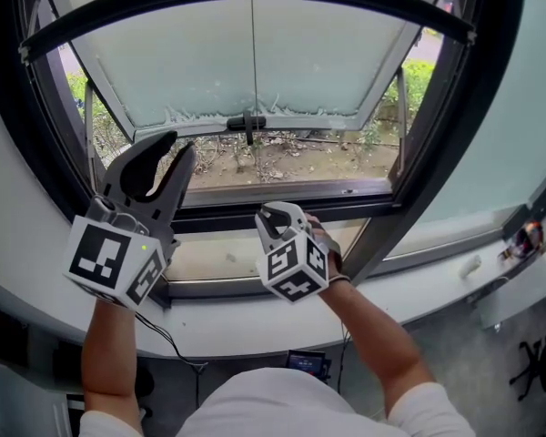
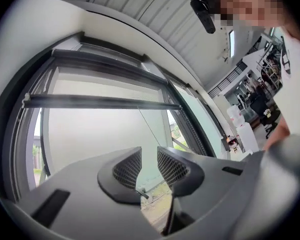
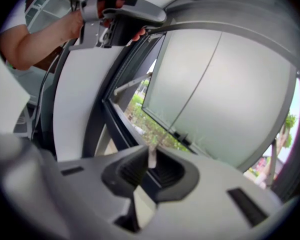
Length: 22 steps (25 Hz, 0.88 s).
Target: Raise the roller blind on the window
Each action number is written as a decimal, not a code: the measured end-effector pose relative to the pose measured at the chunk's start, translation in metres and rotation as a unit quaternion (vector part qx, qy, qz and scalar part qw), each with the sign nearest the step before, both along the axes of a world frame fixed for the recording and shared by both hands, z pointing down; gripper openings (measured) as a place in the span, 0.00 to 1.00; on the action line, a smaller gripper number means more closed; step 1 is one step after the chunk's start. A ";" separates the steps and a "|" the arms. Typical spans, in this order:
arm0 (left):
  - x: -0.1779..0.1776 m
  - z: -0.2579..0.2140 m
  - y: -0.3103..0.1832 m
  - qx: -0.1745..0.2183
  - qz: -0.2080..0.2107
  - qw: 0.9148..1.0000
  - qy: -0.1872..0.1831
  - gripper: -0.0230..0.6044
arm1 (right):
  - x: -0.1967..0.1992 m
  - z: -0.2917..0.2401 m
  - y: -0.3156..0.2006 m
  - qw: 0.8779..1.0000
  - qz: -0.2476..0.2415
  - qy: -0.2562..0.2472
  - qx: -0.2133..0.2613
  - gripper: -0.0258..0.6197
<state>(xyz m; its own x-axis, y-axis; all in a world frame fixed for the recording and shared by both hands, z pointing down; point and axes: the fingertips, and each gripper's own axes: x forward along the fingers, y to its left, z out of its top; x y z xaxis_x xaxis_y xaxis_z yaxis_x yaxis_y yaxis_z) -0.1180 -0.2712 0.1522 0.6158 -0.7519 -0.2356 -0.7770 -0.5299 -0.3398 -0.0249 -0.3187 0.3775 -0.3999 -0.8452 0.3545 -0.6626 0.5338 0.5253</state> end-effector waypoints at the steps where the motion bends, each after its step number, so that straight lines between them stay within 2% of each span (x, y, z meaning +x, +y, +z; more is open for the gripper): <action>1: 0.000 0.010 0.002 -0.011 0.004 1.000 0.008 0.21 | 0.001 0.000 0.001 1.000 0.000 -0.002 0.000 0.13; 6: -0.011 0.058 0.008 -0.060 0.002 0.997 0.053 0.21 | 0.002 -0.002 0.004 1.000 0.000 -0.008 -0.002 0.13; 10: -0.009 0.106 0.014 -0.092 -0.002 0.995 0.043 0.21 | 0.003 -0.002 0.004 1.000 0.000 -0.017 -0.006 0.13; 17: -0.011 0.155 0.023 -0.151 0.002 0.985 0.081 0.21 | 0.002 -0.003 0.006 1.000 -0.002 -0.029 -0.007 0.13; 22: -0.009 0.183 0.031 -0.181 0.008 0.980 0.079 0.21 | 0.003 -0.013 0.009 0.999 -0.003 -0.043 -0.001 0.13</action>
